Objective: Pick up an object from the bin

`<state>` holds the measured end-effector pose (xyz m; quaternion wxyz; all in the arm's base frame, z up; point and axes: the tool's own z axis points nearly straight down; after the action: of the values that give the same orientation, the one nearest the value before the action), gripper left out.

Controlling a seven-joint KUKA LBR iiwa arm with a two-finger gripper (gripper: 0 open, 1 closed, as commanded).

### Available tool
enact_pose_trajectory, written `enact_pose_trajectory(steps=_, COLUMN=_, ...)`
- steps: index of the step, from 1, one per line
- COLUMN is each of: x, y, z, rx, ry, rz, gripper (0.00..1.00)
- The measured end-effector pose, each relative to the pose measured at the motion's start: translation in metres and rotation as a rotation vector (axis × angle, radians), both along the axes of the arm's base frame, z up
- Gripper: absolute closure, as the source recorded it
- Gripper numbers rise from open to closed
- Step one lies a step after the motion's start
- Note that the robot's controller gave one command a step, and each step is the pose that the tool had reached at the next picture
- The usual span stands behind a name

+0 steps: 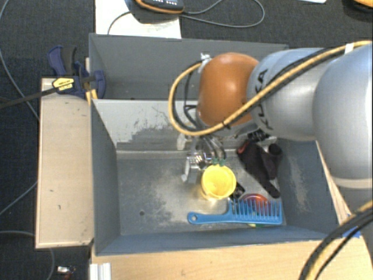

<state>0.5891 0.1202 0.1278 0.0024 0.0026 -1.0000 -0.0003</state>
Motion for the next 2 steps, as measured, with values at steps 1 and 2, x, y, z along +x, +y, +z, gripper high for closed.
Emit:
enact_pose_trajectory(steps=1, x=0.002, y=-0.001, z=0.005, rx=0.001, ry=-0.007, rz=-0.003, gripper=0.00)
enact_pose_trajectory(steps=2, x=-0.002, y=-0.029, z=0.016, rx=0.000, ry=-0.005, rz=0.048, gripper=0.00)
